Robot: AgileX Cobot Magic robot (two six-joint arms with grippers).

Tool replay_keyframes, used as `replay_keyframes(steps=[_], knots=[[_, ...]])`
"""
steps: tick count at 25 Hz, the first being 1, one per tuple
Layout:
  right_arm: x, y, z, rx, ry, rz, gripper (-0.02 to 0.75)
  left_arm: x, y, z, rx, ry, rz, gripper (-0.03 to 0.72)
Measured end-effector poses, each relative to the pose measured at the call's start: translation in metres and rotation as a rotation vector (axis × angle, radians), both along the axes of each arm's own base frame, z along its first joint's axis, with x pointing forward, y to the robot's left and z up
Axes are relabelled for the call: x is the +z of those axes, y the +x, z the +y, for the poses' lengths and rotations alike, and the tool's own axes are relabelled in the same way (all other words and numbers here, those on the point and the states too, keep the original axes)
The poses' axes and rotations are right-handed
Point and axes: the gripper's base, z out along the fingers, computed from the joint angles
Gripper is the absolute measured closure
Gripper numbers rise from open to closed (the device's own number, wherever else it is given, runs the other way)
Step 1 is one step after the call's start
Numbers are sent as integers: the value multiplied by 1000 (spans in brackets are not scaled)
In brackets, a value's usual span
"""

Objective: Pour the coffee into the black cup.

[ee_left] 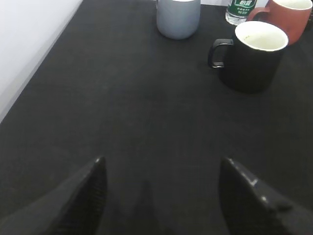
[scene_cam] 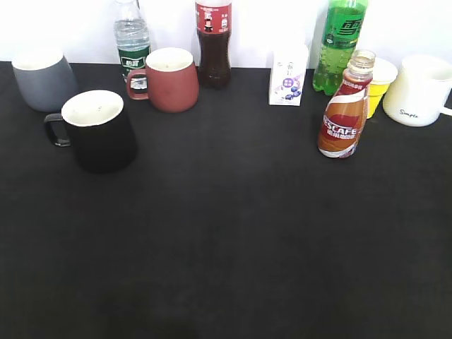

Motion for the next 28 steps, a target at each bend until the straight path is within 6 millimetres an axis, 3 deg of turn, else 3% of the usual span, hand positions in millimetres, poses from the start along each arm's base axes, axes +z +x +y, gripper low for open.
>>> replay_keyframes(steps=[13,16,18,23,25,26,28], knots=[[0,0,0,0,0,0,148,0,0,0,0,0,0,148],[0,0,0,2,3,0,148,23,10,0,-5,6,-123,150],[0,0,2,17,25,-1,148,43,34,-1,-13,17,-213,153],[0,0,3,24,35,-2,148,65,127,-5,-57,82,-380,154],[0,0,3,24,35,-2,148,64,165,-9,-89,91,-454,154],[0,0,3,24,35,-2,148,52,191,-10,-102,85,-422,154],[0,0,3,24,35,-2,148,34,222,-21,-158,68,-413,160]])
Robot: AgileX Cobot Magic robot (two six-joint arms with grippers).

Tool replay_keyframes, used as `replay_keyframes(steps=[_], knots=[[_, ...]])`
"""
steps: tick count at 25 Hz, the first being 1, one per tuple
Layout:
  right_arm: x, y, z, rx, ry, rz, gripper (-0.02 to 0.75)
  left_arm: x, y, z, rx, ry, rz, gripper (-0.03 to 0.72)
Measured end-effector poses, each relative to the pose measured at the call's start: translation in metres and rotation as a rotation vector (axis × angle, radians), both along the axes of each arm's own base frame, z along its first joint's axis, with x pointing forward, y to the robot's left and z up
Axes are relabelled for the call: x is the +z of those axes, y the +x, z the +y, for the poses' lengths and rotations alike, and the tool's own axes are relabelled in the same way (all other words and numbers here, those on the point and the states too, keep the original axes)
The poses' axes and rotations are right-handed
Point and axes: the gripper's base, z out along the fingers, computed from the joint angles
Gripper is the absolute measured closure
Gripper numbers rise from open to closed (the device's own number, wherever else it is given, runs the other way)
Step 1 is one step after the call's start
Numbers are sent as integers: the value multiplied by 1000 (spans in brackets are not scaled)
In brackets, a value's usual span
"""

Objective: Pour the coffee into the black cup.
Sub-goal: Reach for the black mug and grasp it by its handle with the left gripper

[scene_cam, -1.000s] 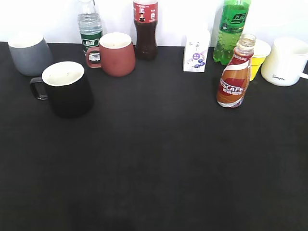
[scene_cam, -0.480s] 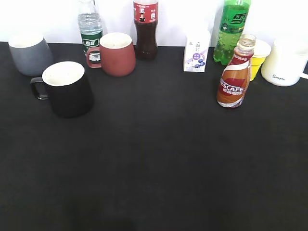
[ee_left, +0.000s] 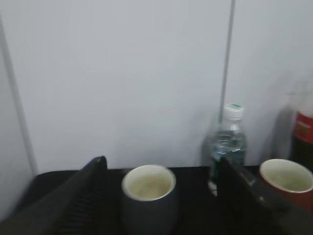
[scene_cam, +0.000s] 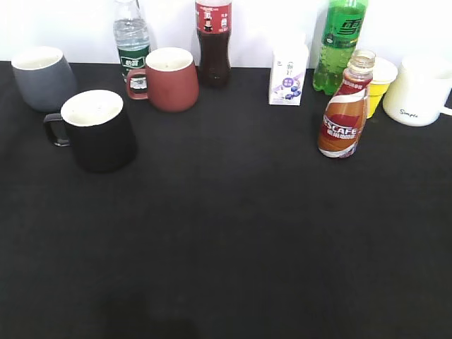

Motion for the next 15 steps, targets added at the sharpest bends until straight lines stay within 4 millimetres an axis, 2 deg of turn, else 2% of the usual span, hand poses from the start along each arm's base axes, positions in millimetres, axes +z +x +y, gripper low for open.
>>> replay_keyframes(steps=[2,4,7,9,11,15], knots=[[0,0,0,0,0,0,148,-21,23,-18,-79,0,42,165],[0,0,0,0,0,0,148,-43,31,-29,-123,0,78,175],[0,0,0,0,0,0,148,-87,13,-28,-147,-19,94,176],[0,0,0,0,0,0,148,-110,0,-22,-89,-90,112,178],[0,0,0,0,0,0,148,-120,1,-16,-16,-148,119,178],[0,0,0,0,0,0,148,-148,13,-18,-14,-130,194,188]])
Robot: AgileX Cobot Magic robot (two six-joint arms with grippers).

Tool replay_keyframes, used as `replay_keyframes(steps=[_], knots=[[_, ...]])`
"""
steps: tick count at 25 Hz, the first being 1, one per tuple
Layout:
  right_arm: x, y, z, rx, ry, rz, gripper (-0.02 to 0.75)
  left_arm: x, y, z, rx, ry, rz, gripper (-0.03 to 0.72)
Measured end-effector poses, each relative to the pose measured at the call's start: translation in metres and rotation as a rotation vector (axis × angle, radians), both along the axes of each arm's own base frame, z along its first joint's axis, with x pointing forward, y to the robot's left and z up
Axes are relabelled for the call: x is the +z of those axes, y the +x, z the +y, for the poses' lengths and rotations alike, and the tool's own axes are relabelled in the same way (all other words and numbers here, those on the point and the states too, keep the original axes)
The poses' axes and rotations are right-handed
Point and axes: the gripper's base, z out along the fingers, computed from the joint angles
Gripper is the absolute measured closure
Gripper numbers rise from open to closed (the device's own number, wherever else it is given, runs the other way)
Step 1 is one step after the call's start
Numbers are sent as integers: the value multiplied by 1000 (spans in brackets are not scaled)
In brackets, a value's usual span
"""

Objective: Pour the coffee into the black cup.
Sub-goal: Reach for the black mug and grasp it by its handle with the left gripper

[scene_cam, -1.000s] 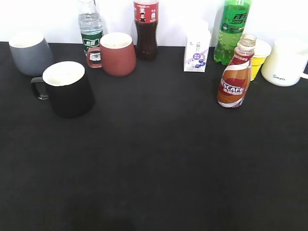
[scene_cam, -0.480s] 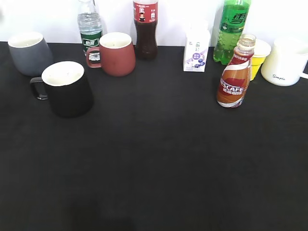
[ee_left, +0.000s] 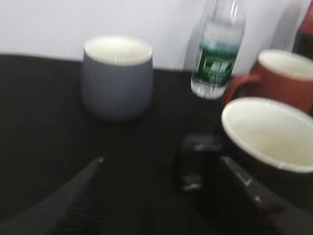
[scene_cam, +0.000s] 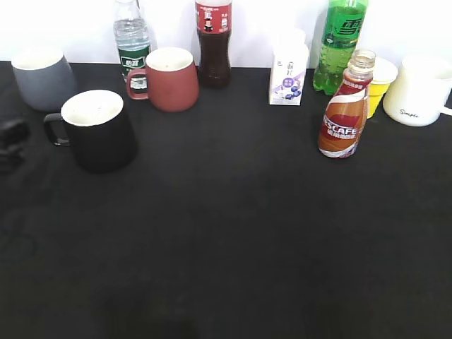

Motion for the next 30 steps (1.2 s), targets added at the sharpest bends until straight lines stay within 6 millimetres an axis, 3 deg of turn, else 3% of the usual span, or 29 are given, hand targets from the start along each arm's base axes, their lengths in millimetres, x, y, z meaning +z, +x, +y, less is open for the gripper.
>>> replay_keyframes(steps=[4,10,17,20,23,26,27,30], knots=[[0,0,0,0,0,0,148,-27,11,-4,-31,18,29,198],[0,0,0,0,0,0,148,-44,39,-11,-57,27,43,198],[0,0,0,0,0,0,148,-47,72,-13,-63,29,12,200],[0,0,0,0,0,0,148,-49,94,-1,-128,75,-12,204],[0,0,0,0,0,0,148,-54,111,2,-280,138,-49,309],[0,0,0,0,0,0,148,-58,124,-10,-411,121,-108,559],[0,0,0,0,0,0,148,-57,126,-10,-414,115,-117,608],[0,0,0,0,0,0,148,-57,124,-13,-451,81,-122,613]])
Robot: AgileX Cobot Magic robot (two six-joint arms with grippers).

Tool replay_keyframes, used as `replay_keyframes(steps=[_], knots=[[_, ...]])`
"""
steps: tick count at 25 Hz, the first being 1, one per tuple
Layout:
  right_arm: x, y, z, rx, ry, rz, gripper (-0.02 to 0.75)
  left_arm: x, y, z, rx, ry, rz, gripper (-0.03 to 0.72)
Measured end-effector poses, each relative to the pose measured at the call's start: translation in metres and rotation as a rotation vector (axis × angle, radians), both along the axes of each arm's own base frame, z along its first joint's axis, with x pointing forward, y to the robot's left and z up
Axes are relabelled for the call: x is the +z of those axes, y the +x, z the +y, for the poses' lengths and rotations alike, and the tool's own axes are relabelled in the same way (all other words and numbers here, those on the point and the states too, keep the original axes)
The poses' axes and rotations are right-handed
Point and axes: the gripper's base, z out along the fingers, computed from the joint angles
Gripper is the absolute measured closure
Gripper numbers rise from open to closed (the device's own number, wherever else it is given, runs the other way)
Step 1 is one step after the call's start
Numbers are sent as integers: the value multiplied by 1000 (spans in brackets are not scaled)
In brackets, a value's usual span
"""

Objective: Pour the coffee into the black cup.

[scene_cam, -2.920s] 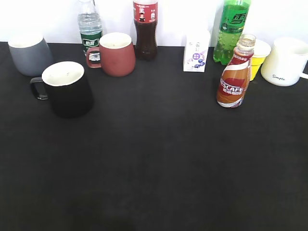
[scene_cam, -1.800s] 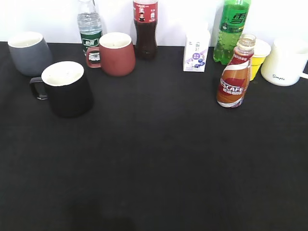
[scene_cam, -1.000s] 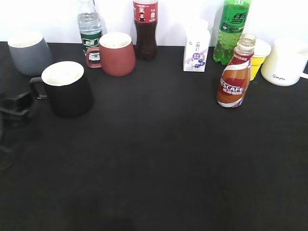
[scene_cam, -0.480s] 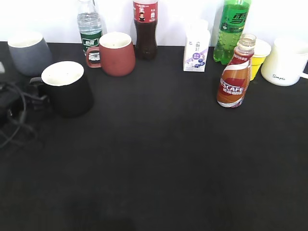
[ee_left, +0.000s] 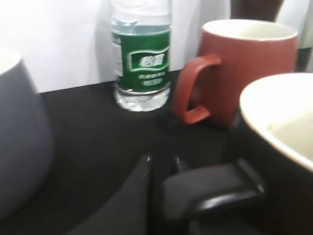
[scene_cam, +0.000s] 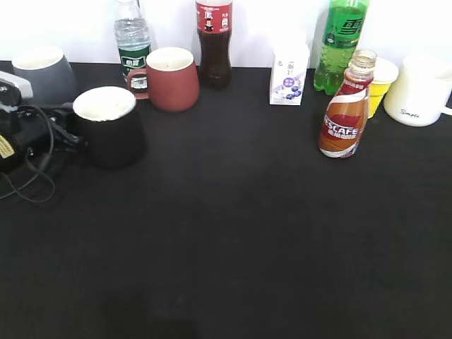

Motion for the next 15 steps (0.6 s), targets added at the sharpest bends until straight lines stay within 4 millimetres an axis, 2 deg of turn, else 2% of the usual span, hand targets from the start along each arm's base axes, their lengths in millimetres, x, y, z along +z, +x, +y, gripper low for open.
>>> replay_keyframes(steps=[2,5,7,12,15], knots=[[0,0,0,0,0,0,148,12,-4,-7,-84,2,-7,619],[0,0,0,0,0,0,148,52,-11,-12,-148,-36,-81,621],[0,0,0,0,0,0,148,68,-15,-17,-161,-71,-102,621],[0,0,0,0,0,0,148,67,-22,-68,-231,-114,-64,622],[0,0,0,-1,-1,0,151,65,-21,-85,-278,-115,-62,622]])
